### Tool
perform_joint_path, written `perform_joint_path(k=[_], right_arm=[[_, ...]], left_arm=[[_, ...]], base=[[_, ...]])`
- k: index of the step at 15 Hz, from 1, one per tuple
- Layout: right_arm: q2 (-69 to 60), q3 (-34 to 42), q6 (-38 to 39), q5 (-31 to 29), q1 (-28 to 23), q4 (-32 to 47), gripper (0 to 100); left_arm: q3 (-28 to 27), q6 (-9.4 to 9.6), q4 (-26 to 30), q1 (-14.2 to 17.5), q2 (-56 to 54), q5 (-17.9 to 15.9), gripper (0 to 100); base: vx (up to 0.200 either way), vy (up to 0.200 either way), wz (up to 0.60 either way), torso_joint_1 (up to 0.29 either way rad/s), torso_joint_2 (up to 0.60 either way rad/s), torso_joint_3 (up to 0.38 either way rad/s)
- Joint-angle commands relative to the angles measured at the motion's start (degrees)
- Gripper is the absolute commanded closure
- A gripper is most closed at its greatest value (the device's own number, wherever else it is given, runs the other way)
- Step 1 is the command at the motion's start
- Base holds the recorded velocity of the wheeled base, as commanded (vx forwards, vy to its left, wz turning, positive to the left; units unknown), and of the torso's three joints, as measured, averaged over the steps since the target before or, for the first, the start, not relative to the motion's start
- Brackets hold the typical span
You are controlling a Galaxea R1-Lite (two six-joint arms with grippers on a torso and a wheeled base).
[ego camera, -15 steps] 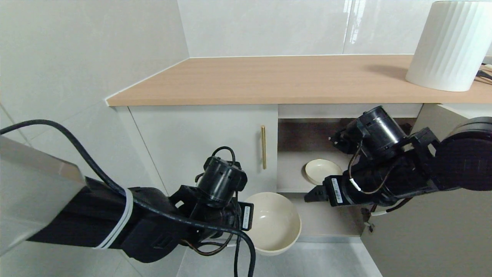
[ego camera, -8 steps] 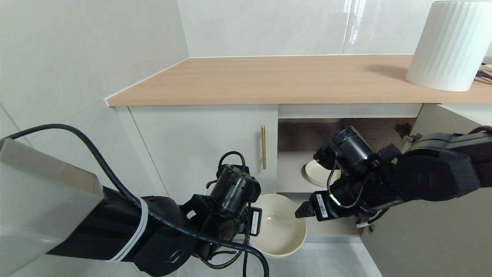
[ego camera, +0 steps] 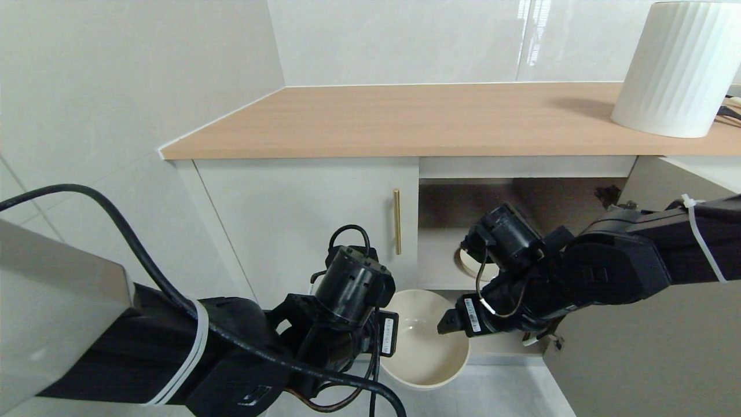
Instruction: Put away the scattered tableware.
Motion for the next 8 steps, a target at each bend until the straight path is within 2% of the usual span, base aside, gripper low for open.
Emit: perform_joint_path(k=[1,8], right_arm=[[0.9,-0.1,0.0,0.0,0.0,0.0,100],[1.0,-0.4,0.4,0.0,0.0,-0.2,100]], left_arm=[[0.1,-0.01,0.0,-0.2,-0.3,0.0,100],[0.1,-0.09,0.0,-0.3,-0.3,0.0,100]], base=[[0.000,0.000,0.00,0.000,0.00,0.000],[0.000,0.000,0.00,0.000,0.00,0.000]])
